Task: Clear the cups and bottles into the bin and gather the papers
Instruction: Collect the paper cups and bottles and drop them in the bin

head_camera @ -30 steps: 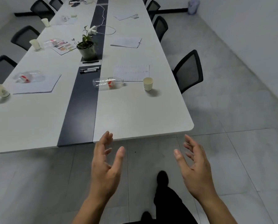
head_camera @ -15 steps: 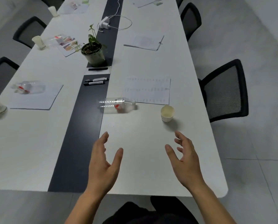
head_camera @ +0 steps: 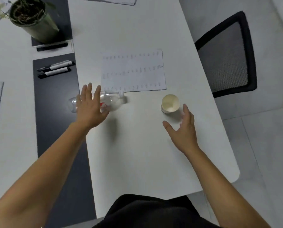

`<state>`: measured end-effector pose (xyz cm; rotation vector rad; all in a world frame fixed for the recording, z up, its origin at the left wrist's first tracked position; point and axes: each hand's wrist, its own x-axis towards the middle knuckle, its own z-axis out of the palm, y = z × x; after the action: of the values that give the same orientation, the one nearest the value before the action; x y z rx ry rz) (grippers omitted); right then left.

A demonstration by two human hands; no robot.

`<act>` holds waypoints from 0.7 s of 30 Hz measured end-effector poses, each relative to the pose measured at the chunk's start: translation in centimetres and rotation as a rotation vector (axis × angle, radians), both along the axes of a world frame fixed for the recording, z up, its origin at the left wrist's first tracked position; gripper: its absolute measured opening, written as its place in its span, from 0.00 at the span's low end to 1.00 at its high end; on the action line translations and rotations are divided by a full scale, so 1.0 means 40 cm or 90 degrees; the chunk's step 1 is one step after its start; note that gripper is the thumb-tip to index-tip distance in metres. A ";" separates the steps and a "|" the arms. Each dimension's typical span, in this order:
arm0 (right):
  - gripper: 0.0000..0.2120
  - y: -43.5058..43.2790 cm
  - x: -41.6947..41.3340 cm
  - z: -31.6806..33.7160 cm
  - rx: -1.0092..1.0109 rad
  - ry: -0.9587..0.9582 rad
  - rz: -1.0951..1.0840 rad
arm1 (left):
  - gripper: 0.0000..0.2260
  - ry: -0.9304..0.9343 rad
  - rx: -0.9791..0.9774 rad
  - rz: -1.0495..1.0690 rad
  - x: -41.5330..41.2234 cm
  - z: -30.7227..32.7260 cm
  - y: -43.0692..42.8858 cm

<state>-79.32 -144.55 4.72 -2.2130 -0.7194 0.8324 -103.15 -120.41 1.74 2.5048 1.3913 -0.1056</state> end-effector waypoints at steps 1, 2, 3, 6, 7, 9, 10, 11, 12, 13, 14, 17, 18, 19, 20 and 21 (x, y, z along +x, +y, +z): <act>0.49 0.028 0.008 -0.016 -0.005 -0.004 -0.017 | 0.40 0.035 -0.012 -0.008 0.004 -0.022 0.029; 0.53 0.056 0.016 -0.033 -0.010 -0.006 -0.029 | 0.40 0.067 -0.024 -0.013 0.005 -0.042 0.048; 0.57 0.084 0.022 -0.047 -0.015 -0.006 -0.038 | 0.40 0.093 -0.036 -0.014 0.006 -0.057 0.058; 0.62 0.146 0.034 -0.093 -0.014 -0.004 -0.067 | 0.36 0.116 -0.065 -0.006 0.003 -0.095 0.051; 0.60 0.159 0.034 -0.108 -0.007 -0.007 -0.077 | 0.35 0.106 -0.056 -0.004 0.002 -0.101 0.042; 0.52 0.173 0.035 -0.126 -0.006 -0.016 -0.096 | 0.35 0.085 -0.038 0.001 -0.002 -0.100 0.023; 0.49 0.175 0.036 -0.125 -0.019 -0.020 -0.102 | 0.35 0.068 -0.041 0.004 -0.004 -0.093 0.012; 0.47 0.175 0.037 -0.119 -0.029 -0.025 -0.106 | 0.36 0.037 -0.048 0.014 -0.006 -0.081 -0.001; 0.46 0.173 0.038 -0.109 -0.030 -0.031 -0.111 | 0.36 -0.012 -0.059 0.035 -0.006 -0.061 -0.017; 0.45 0.169 0.038 -0.091 -0.021 -0.037 -0.116 | 0.37 -0.079 -0.077 0.071 -0.003 -0.030 -0.037; 0.44 0.163 0.037 -0.069 -0.008 -0.040 -0.123 | 0.37 -0.157 -0.105 0.121 0.002 0.009 -0.062; 0.43 0.140 0.014 0.024 0.049 -0.030 -0.150 | 0.39 -0.347 -0.166 0.243 0.016 0.142 -0.156; 0.43 0.129 0.001 0.056 0.075 -0.023 -0.156 | 0.38 -0.384 -0.163 0.257 0.013 0.180 -0.189; 0.42 0.115 -0.015 0.085 0.098 -0.019 -0.160 | 0.38 -0.421 -0.160 0.263 0.006 0.210 -0.222; 0.41 0.098 -0.034 0.112 0.119 -0.017 -0.159 | 0.37 -0.458 -0.160 0.270 -0.003 0.235 -0.254; 0.40 0.079 -0.055 0.133 0.141 -0.017 -0.155 | 0.37 -0.494 -0.163 0.280 -0.013 0.252 -0.283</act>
<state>-81.51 -141.39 10.04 -2.0637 -0.5138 0.5735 -103.67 -131.75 11.83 1.6785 1.4002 0.6560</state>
